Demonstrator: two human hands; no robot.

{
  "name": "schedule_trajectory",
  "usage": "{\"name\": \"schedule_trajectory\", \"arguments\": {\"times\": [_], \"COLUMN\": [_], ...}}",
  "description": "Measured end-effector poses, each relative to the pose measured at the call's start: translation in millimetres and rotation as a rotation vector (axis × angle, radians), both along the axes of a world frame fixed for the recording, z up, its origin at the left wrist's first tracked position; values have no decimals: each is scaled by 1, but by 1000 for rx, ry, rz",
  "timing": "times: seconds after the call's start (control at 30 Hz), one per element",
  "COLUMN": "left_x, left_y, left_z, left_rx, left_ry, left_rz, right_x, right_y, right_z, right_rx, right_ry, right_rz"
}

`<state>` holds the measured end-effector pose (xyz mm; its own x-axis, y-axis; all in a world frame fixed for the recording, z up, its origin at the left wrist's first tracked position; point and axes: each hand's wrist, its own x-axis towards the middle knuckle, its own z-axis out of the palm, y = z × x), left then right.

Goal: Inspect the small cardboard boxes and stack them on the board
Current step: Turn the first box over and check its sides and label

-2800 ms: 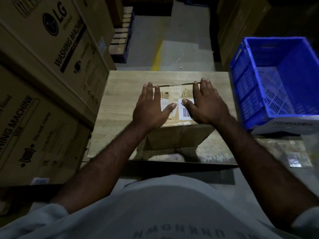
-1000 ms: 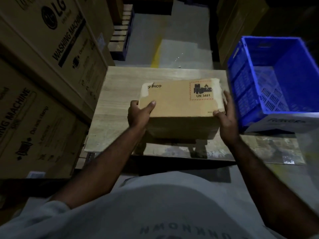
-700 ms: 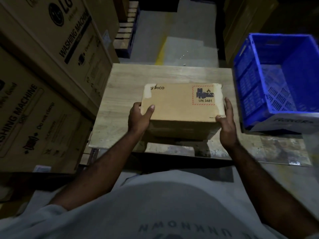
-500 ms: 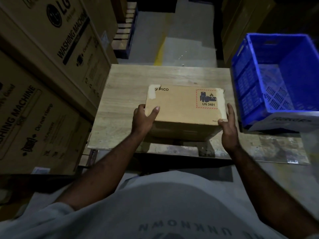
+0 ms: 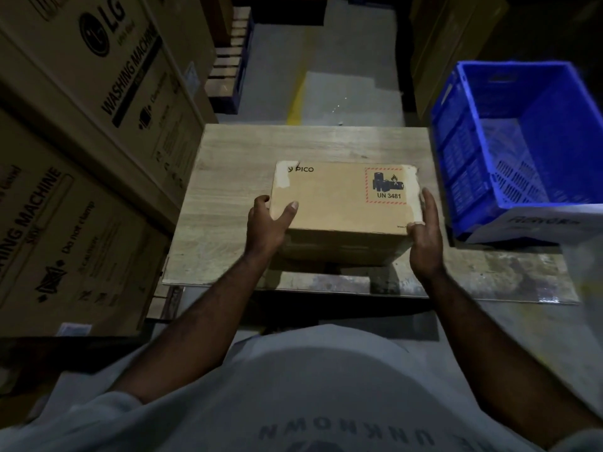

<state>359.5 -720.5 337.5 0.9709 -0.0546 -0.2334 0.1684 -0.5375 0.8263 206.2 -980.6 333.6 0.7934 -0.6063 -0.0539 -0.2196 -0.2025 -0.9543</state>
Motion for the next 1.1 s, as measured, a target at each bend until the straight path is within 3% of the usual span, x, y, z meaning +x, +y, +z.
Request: {"name": "schedule_trajectory", "arguments": {"times": [0.17, 0.33, 0.47, 0.77, 0.87, 0.93, 1.1], "left_x": [16, 38, 45, 39, 36, 33, 16], "left_y": [1, -16, -24, -22, -21, -20, -3], "left_z": [21, 38, 36, 22, 19, 16, 8], "left_rx": [303, 537, 631, 621, 564, 414, -92], "left_ry": [-228, -286, -266, -255, -267, -292, -151], "left_rz": [-240, -533, -608, -576, -565, -490, -3], "right_x": [25, 64, 80, 77, 74, 71, 51], "right_y": [-7, -7, -4, 2, 4, 6, 13], "right_z": [26, 52, 48, 42, 43, 44, 37], "right_rx": [-498, -771, -840, -912, -893, -861, -825], "right_ry": [222, 439, 541, 517, 513, 494, 328], "right_rz": [156, 379, 377, 331, 322, 294, 68]}}
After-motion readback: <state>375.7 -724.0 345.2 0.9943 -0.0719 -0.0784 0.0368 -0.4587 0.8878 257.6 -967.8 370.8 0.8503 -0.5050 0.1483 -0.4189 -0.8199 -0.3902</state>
